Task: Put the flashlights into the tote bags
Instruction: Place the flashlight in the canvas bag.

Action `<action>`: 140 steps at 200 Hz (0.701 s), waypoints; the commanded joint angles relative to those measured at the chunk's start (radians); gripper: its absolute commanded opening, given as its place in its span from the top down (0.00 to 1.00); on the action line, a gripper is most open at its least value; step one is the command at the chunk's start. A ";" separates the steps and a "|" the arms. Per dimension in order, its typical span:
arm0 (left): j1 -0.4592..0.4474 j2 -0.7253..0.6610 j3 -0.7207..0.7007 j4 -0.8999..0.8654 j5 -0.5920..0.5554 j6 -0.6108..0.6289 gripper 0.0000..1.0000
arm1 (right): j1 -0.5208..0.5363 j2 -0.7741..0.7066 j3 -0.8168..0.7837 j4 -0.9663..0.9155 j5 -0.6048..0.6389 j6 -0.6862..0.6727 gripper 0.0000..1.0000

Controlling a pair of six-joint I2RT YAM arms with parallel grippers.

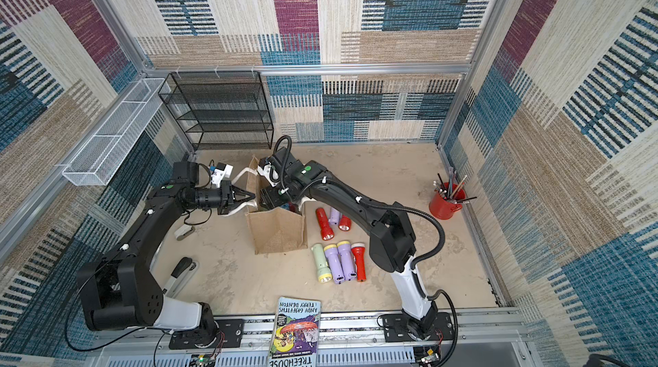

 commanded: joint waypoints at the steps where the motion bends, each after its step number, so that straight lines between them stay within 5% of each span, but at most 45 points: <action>1: 0.001 -0.006 0.007 0.001 0.004 0.004 1.00 | -0.002 -0.091 -0.017 0.081 0.009 -0.013 0.38; 49: 0.001 -0.011 0.007 0.002 0.003 0.004 1.00 | -0.101 -0.379 -0.288 0.237 0.209 0.101 0.38; 100: 0.001 -0.004 0.011 0.000 0.004 0.005 1.00 | -0.445 -0.699 -0.734 0.332 0.204 0.313 0.35; 140: 0.001 0.002 0.012 0.000 0.001 0.005 1.00 | -0.612 -0.701 -0.901 0.352 0.121 0.334 0.34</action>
